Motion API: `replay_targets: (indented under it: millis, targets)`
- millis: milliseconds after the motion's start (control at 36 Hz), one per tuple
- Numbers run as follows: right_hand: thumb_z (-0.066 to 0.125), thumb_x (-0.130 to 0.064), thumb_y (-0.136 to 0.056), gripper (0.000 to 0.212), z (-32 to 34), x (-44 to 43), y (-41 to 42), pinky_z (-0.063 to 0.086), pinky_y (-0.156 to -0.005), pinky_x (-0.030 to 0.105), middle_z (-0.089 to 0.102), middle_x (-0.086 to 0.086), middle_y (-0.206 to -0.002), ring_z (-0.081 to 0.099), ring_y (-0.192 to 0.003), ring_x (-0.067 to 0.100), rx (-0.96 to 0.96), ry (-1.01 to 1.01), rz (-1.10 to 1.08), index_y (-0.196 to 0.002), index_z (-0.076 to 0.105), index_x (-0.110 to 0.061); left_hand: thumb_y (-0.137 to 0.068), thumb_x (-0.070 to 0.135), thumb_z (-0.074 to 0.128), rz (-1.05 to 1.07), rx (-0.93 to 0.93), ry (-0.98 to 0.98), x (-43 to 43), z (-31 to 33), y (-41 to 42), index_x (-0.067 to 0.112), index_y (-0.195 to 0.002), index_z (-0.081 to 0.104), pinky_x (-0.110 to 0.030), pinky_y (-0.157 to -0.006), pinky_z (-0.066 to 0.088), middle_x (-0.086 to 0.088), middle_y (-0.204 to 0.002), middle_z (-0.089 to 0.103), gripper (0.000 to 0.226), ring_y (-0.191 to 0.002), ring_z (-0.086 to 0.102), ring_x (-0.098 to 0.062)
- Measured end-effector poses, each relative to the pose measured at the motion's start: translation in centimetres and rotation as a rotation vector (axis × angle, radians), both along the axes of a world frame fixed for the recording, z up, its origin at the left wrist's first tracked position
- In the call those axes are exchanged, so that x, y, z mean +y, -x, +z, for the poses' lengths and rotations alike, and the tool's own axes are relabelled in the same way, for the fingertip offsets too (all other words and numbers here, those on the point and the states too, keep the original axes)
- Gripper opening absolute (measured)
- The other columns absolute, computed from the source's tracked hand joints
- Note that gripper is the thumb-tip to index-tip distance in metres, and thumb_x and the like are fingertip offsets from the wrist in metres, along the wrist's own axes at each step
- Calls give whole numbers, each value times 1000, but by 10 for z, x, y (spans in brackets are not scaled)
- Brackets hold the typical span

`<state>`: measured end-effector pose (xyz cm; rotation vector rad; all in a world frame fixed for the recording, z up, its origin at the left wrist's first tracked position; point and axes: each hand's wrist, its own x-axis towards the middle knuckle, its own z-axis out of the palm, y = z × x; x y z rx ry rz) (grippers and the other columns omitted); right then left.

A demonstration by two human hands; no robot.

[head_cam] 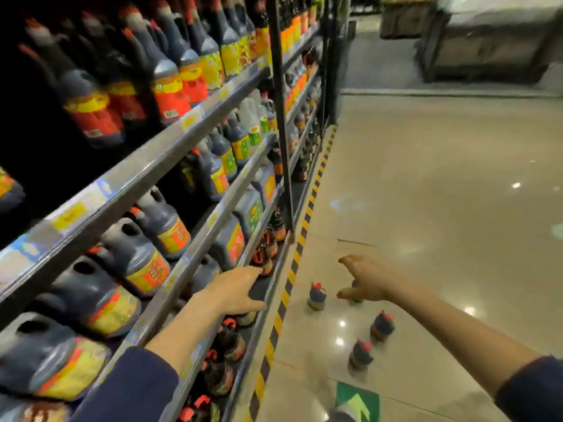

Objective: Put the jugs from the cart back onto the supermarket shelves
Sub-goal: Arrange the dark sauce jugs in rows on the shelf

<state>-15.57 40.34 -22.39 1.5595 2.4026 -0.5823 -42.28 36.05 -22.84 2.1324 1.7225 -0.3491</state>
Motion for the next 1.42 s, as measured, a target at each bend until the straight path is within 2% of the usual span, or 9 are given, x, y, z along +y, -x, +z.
replay_targets:
  millis: [306, 389, 472, 694, 861, 1056, 1222, 1333, 1417]
  targets:
    - [65, -45, -83, 74, -47, -5, -75, 38, -106, 32, 43, 8, -142, 43, -127, 24, 23, 88, -238, -141, 35, -11, -83, 51, 63, -192, -18, 64, 53, -35, -62, 15, -143, 35, -36, -103, 42, -2, -145, 43, 75, -130, 44, -19]
    - [64, -43, -84, 75, -57, -2, -93, 38, -105, 32, 45, 9, -140, 43, -126, 25, 26, 128, -293, -143, 32, -11, -85, 51, 62, -225, -5, 107, 72, -43, -79, 15, -149, 26, -35, -108, 38, -2, -151, 36, 82, -136, 38, -19]
    - [65, -44, -83, 71, -68, 2, -110, 38, -105, 34, 47, 10, -138, 44, -125, 25, 36, 157, -343, -139, 37, -10, -86, 51, 61, -252, 8, 149, 90, -49, -95, 16, -152, 18, -33, -113, 32, -2, -156, 28, 86, -141, 30, -18]
    - [65, -42, -83, 64, -94, 17, -149, 42, -102, 33, 49, 9, -137, 48, -123, 25, 90, 218, -466, -134, 43, -10, -82, 48, 65, -274, 6, 187, 137, -75, -137, 16, -148, 28, -32, -107, 38, -3, -150, 38, 82, -135, 39, -19]
    - [65, -41, -84, 74, -116, 25, -175, 37, -106, 30, 42, 9, -144, 42, -130, 24, 151, 252, -560, -143, 32, -12, -83, 45, 64, -291, 1, 243, 165, -98, -165, 18, -148, 27, -31, -105, 40, -3, -149, 40, 81, -133, 41, -20]
    - [66, -45, -82, 76, -154, 23, -185, 39, -103, 31, 47, 11, -139, 45, -125, 25, 199, 301, -660, -141, 34, -11, -81, 50, 64, -332, 16, 336, 183, -133, -182, 17, -142, 35, -34, -101, 44, -3, -143, 45, 76, -128, 46, -20]
    - [68, -43, -81, 83, -196, 18, -178, 34, -107, 29, 38, 8, -148, 39, -134, 23, 222, 380, -758, -146, 27, -12, -83, 46, 66, -409, 6, 417, 197, -169, -192, 16, -145, 33, -27, -98, 40, -3, -147, 41, 76, -130, 43, -19]
    - [68, -44, -80, 87, -229, 17, -171, 31, -110, 29, 35, 8, -150, 34, -137, 23, 250, 410, -822, -148, 25, -11, -82, 47, 66, -452, 28, 445, 210, -197, -196, 14, -139, 39, -31, -99, 44, -5, -142, 46, 71, -126, 46, -20]
    - [70, -42, -79, 87, -255, 17, -166, 33, -110, 30, 38, 10, -148, 36, -136, 24, 273, 421, -864, -147, 27, -9, -83, 47, 65, -472, 19, 479, 219, -222, -196, 16, -144, 33, -32, -102, 42, -3, -146, 42, 76, -130, 43, -20]
